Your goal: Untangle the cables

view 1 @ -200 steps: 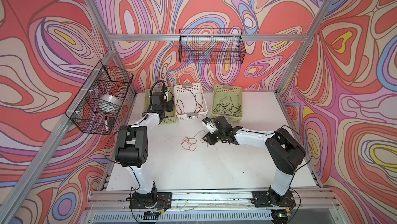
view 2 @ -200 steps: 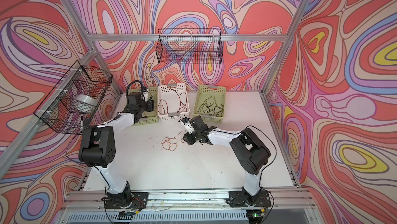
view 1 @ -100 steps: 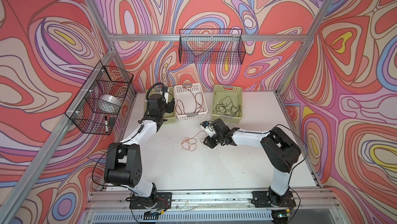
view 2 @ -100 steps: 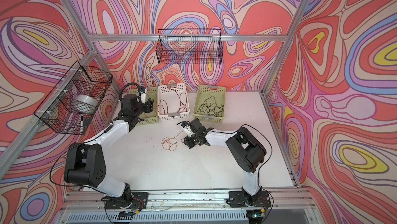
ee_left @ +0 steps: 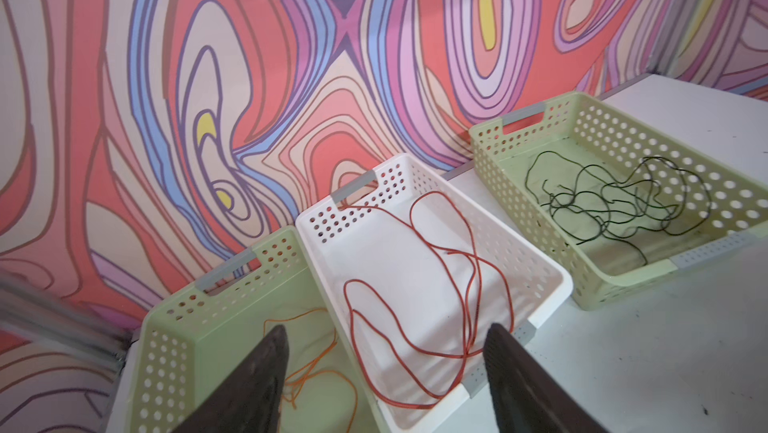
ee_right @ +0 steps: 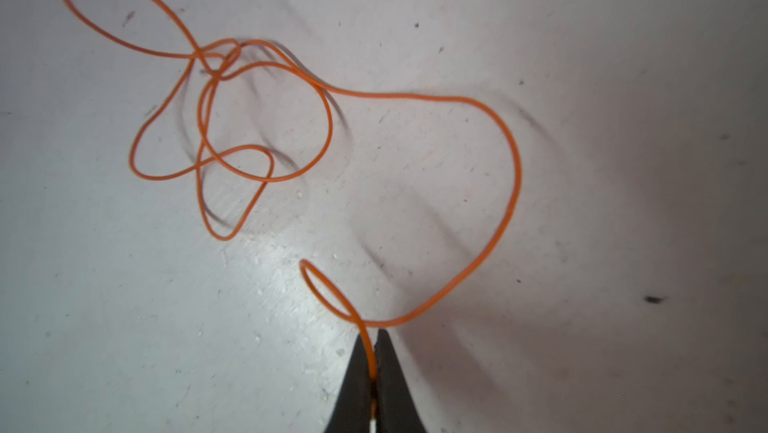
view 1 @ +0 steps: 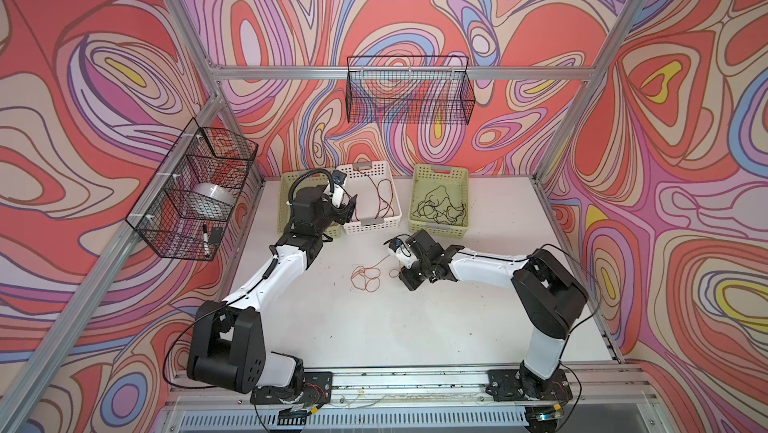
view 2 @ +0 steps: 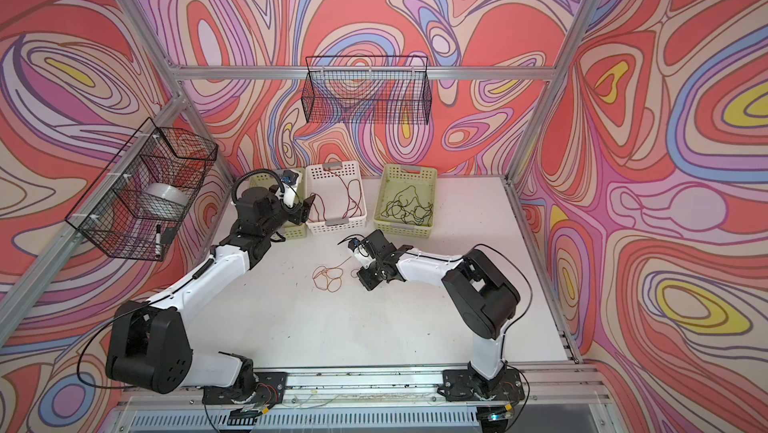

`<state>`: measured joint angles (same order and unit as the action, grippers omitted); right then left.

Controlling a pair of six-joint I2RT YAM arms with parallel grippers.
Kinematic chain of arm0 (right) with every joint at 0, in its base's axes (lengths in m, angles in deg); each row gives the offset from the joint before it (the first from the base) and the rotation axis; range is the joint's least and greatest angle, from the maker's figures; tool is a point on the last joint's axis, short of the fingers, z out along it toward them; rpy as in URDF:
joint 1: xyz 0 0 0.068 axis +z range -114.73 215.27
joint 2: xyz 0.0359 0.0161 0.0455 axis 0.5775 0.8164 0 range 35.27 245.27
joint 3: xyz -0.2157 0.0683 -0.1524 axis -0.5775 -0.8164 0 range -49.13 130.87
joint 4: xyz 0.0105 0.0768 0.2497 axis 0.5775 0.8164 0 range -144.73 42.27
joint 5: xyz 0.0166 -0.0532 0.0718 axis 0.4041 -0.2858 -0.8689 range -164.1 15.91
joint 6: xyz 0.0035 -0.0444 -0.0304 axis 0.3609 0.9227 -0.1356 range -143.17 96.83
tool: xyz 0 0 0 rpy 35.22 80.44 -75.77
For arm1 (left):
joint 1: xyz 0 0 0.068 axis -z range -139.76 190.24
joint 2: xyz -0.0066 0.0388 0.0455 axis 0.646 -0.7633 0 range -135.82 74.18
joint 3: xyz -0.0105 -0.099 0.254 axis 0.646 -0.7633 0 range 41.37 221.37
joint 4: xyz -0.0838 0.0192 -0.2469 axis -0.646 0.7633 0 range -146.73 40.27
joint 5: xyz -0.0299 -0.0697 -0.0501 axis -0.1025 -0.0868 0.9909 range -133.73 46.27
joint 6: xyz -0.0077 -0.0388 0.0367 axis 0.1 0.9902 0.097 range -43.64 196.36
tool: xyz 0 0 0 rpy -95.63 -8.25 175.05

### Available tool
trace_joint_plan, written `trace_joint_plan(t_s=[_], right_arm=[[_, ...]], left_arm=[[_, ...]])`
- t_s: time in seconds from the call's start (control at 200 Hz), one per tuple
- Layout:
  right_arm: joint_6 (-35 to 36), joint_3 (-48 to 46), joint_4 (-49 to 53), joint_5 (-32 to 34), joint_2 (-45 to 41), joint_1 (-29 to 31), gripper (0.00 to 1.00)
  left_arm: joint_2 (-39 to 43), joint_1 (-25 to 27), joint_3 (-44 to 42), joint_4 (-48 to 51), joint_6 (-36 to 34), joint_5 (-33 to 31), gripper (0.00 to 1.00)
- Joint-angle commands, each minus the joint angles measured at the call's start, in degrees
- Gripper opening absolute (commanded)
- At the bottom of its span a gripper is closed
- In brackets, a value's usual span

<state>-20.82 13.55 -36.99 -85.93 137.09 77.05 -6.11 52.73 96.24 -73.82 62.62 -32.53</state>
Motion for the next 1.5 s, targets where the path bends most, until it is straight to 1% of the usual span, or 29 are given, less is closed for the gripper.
trace_joint_plan(t_s=[0.0,0.14,0.24,0.335,0.466,0.671,0.821,0.911,1.006,1.056,1.096,1.137,1.197,1.272,1.302,1.397,1.492], right_arm=[[5.8,1.5,4.6,2.4,-8.1,0.3,0.0],[12.2,2.8,10.1,4.1,-14.6,0.2,0.0],[16.2,4.1,13.3,3.8,-18.4,-0.1,0.0],[19.1,5.2,14.8,1.4,-21.7,-0.6,0.0],[21.3,6.9,15.4,0.8,-24.8,-1.8,0.0],[22.8,7.7,16.4,-0.4,-27.3,-2.3,0.0],[22.7,7.3,16.3,-0.4,-29.2,-2.3,0.0],[22.4,6.9,15.8,-0.5,-30.3,-2.3,0.0],[22.0,6.7,15.4,-0.7,-31.1,-2.3,0.0],[21.8,6.8,15.1,-1.1,-31.6,-2.3,0.0],[21.7,6.8,14.8,-1.4,-31.9,-2.3,0.0],[21.6,6.8,14.6,-1.5,-32.4,-2.3,0.0],[21.3,6.6,13.8,-0.9,-33.0,-2.4,0.0],[20.0,6.3,12.8,1.0,-33.6,-2.7,0.0],[19.1,6.4,12.4,1.5,-33.8,-3.3,0.0],[15.9,6.2,11.4,3.4,-34.2,-6.1,0.0],[12.0,4.3,8.5,7.0,-35.5,-10.5,0.0]], left_arm=[[1.4,0.3,-2.6,-2.8,0.0,10.5,0.75],[2.7,1.5,-5.4,-4.3,-0.1,21.9,0.75],[2.7,2.2,-6.4,-5.4,2.6,28.4,0.76],[3.0,3.9,-8.7,-8.7,4.4,31.3,0.76],[3.8,7.3,-12.1,-11.6,5.5,32.4,0.76],[1.5,14.7,-14.5,-13.0,4.8,30.6,0.77],[-3.0,18.3,-15.7,-19.2,6.6,28.5,0.77],[-5.7,20.4,-15.8,-21.3,6.8,27.1,0.77],[-9.0,22.6,-15.3,-23.1,7.0,23.4,0.77],[-11.3,23.3,-15.3,-26.4,8.9,20.2,0.76],[-13.2,23.4,-15.7,-31.3,10.8,19.2,0.75],[-15.0,23.5,-15.9,-35.8,13.2,18.2,0.71],[-17.1,23.8,-15.4,-39.6,15.6,18.3,0.59],[-17.9,24.6,-14.0,-39.3,15.8,18.7,0.38],[-18.0,24.9,-13.7,-38.9,15.6,18.5,0.28],[-16.8,25.0,-14.4,-38.7,15.4,17.4,0.01],[-13.8,25.0,-15.5,-36.5,14.9,16.2,0.0]])
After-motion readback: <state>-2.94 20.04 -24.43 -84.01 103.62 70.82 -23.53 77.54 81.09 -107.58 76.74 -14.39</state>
